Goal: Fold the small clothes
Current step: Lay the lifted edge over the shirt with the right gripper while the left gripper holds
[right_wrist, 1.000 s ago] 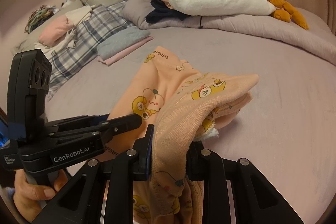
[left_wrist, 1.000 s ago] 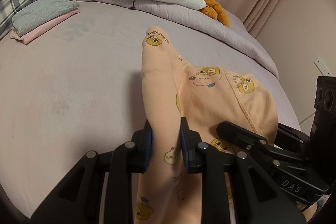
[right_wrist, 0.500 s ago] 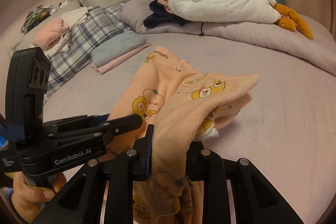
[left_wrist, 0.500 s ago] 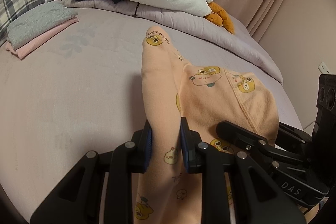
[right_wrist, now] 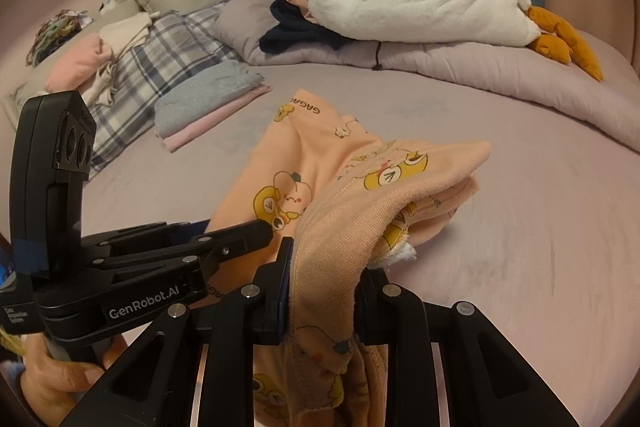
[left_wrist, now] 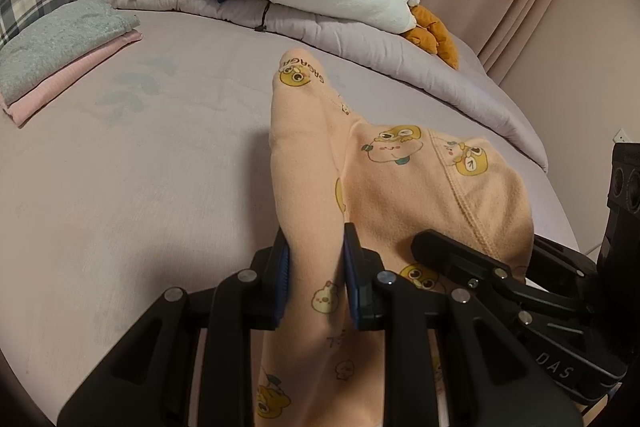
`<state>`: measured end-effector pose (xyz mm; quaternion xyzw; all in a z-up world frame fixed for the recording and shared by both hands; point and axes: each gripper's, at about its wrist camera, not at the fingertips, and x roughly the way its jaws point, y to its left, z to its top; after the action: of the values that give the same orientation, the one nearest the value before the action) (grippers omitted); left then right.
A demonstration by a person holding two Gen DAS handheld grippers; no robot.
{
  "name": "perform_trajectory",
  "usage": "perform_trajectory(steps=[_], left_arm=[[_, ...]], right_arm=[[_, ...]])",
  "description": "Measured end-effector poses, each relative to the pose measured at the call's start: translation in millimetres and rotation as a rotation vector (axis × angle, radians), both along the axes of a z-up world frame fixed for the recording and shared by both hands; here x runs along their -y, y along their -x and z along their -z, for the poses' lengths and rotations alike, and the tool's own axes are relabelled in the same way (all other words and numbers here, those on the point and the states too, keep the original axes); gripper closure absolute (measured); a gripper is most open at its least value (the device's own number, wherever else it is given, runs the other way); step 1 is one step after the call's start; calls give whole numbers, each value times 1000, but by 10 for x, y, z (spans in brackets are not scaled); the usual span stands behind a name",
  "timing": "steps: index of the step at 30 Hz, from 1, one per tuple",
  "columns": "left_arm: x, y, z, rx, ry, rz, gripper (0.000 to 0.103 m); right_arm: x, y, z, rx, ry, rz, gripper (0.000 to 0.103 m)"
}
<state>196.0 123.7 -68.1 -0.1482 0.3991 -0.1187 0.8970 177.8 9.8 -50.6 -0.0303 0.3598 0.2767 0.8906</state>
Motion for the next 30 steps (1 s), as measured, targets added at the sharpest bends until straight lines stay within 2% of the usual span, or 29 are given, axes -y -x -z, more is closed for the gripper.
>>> perform_trajectory(steps=[16,30], left_arm=[[60,-444,134,-23,1,-3,80],[77,-643,306,-73,-36,-4,80]], right_arm=[[-15,-346,47,18,43,18,76],[43,-600,216,-42,28,26,76]])
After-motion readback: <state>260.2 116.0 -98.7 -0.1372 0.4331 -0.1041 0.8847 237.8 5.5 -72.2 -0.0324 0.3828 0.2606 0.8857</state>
